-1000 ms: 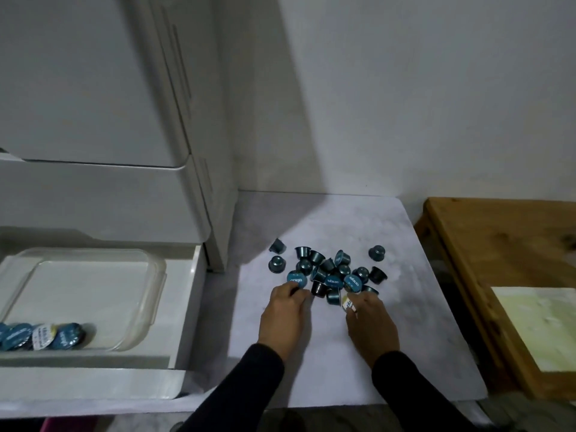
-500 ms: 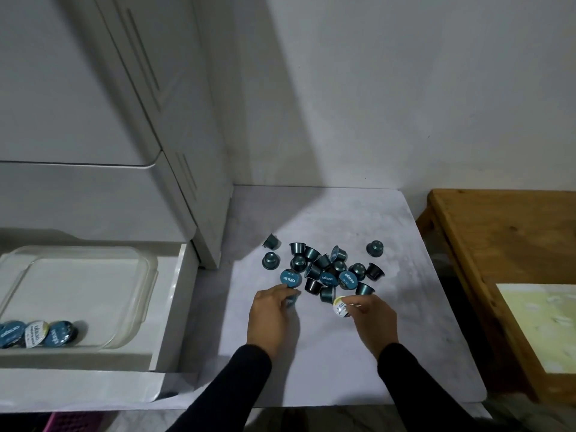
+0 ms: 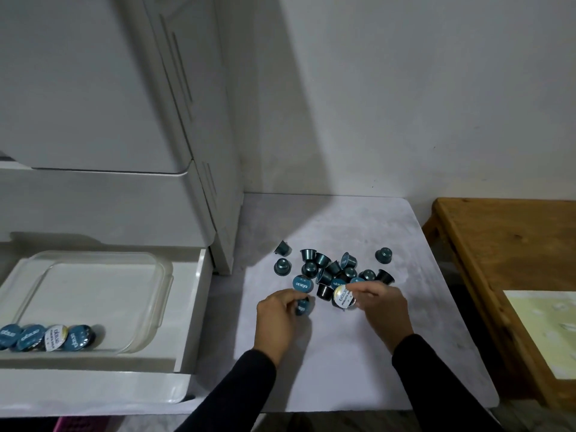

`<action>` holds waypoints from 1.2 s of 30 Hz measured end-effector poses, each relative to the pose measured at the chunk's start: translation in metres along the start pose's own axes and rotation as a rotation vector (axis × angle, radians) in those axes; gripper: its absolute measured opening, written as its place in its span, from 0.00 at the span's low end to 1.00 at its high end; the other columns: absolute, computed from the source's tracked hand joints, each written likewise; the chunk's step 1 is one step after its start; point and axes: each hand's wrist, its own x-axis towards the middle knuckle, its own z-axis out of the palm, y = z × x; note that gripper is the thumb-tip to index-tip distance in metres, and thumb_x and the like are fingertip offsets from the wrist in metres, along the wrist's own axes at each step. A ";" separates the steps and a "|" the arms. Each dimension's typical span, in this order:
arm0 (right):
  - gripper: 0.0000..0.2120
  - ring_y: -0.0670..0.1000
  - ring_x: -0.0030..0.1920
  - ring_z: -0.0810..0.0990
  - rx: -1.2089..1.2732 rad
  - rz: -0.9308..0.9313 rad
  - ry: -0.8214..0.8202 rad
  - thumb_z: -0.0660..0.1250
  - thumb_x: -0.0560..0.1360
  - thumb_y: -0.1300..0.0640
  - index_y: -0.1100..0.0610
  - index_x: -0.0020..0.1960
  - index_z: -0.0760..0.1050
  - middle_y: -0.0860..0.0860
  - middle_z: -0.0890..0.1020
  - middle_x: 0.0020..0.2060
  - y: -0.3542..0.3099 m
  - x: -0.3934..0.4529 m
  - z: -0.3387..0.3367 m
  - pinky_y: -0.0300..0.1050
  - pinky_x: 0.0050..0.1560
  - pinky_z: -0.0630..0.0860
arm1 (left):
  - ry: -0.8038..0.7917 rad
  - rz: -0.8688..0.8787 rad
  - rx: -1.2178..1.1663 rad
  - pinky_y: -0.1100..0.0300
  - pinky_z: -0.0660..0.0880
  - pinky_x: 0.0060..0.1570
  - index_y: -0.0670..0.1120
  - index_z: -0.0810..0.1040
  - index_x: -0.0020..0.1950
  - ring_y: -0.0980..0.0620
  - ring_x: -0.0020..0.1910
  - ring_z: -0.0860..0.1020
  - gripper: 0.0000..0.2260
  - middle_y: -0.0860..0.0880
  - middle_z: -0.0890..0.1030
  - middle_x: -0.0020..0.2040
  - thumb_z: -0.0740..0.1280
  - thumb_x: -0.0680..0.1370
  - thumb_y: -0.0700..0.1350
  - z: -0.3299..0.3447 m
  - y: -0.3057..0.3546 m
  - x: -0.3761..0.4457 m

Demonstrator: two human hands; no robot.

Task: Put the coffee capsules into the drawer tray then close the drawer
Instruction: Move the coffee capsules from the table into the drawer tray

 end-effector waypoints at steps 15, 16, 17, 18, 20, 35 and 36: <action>0.11 0.37 0.27 0.77 0.071 -0.257 -0.522 0.66 0.71 0.70 0.57 0.40 0.83 0.45 0.81 0.28 -0.207 -0.042 0.103 0.26 0.32 0.71 | -0.247 0.046 0.068 0.68 0.75 0.48 0.53 0.85 0.45 0.61 0.43 0.82 0.11 0.57 0.85 0.42 0.68 0.75 0.37 -0.272 -0.018 0.026; 0.10 0.35 0.27 0.76 0.042 -0.272 -0.569 0.66 0.71 0.70 0.59 0.41 0.83 0.45 0.81 0.29 -0.216 -0.048 0.120 0.25 0.33 0.71 | -0.270 0.031 0.103 0.68 0.76 0.48 0.54 0.85 0.44 0.61 0.43 0.82 0.11 0.57 0.85 0.42 0.68 0.74 0.37 -0.289 -0.032 0.031; 0.09 0.35 0.27 0.76 0.011 -0.286 -0.614 0.66 0.71 0.70 0.61 0.42 0.83 0.46 0.81 0.30 -0.224 -0.053 0.139 0.25 0.33 0.71 | -0.297 0.015 0.125 0.68 0.77 0.47 0.54 0.85 0.43 0.61 0.41 0.82 0.12 0.57 0.85 0.41 0.68 0.74 0.37 -0.302 -0.047 0.036; 0.09 0.34 0.28 0.76 -0.027 -0.308 -0.659 0.66 0.71 0.70 0.61 0.43 0.83 0.46 0.81 0.31 -0.231 -0.058 0.158 0.25 0.35 0.71 | -0.327 -0.001 0.145 0.68 0.76 0.46 0.53 0.85 0.42 0.62 0.39 0.81 0.12 0.58 0.85 0.40 0.68 0.74 0.36 -0.313 -0.062 0.041; 0.08 0.35 0.31 0.77 -0.116 -0.363 -0.731 0.67 0.70 0.68 0.59 0.43 0.84 0.46 0.82 0.33 -0.238 -0.067 0.194 0.25 0.37 0.71 | -0.391 -0.023 0.185 0.72 0.75 0.42 0.51 0.85 0.43 0.65 0.36 0.79 0.11 0.60 0.84 0.35 0.69 0.73 0.35 -0.328 -0.087 0.048; 0.12 0.46 0.38 0.74 -0.570 -0.315 -0.819 0.59 0.71 0.68 0.60 0.44 0.81 0.53 0.82 0.39 -0.235 -0.089 0.299 0.30 0.36 0.68 | -0.740 -0.073 0.345 0.70 0.73 0.45 0.48 0.84 0.43 0.64 0.39 0.77 0.10 0.58 0.82 0.39 0.67 0.73 0.35 -0.335 -0.166 0.067; 0.12 0.46 0.38 0.73 -0.588 -0.330 -0.823 0.58 0.71 0.68 0.59 0.43 0.80 0.52 0.80 0.37 -0.234 -0.089 0.301 0.32 0.36 0.68 | -0.743 -0.064 0.351 0.70 0.74 0.45 0.48 0.84 0.42 0.63 0.40 0.77 0.09 0.56 0.83 0.41 0.68 0.72 0.35 -0.334 -0.167 0.067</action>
